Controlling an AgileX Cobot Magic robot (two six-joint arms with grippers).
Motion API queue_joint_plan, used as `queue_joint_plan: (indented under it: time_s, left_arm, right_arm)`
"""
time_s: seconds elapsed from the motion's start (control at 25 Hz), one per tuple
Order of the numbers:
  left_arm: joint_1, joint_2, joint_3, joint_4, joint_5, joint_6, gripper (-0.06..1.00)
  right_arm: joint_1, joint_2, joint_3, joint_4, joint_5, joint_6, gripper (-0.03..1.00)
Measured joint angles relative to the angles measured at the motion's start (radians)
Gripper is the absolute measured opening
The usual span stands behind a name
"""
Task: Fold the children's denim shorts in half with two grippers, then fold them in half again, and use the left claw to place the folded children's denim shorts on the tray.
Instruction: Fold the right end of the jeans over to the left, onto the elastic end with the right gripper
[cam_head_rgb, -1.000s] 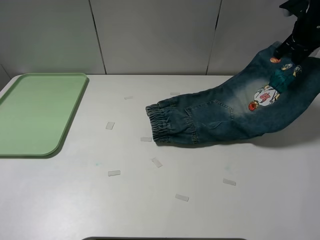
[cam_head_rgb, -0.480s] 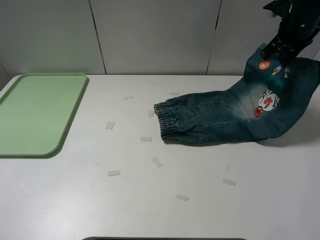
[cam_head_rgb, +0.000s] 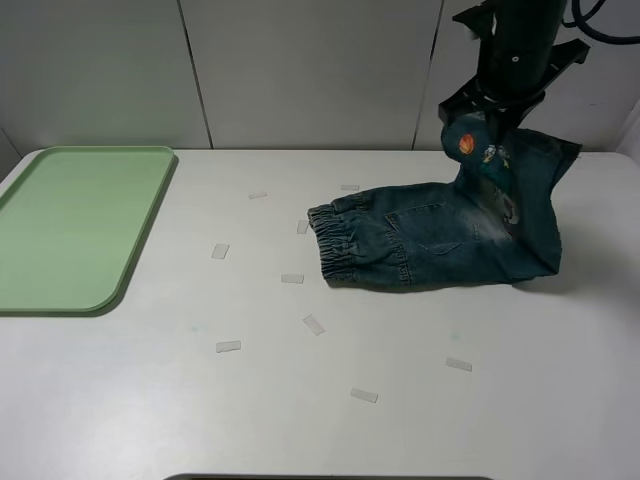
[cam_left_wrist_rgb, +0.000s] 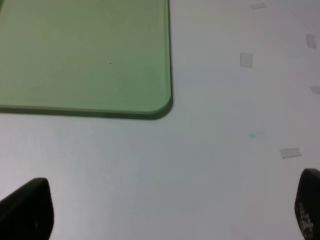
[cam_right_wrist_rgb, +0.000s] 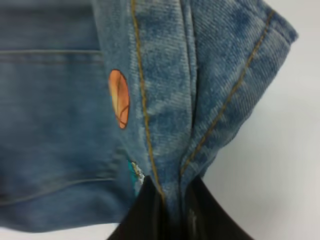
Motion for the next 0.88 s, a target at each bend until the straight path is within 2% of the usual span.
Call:
queue_joint_plan:
  time_s: [0.6,0.88]
  left_arm:
    - [0.000,0.000,0.000,0.000,0.000,0.000,0.96]
    - [0.000,0.000,0.000,0.000,0.000,0.000,0.96]
  right_arm:
    - [0.241,0.104,-0.001,0.081,0.011,0.225,0.03]
    - [0.284,0.130,-0.001,0.089,-0.013,0.337,0.03]
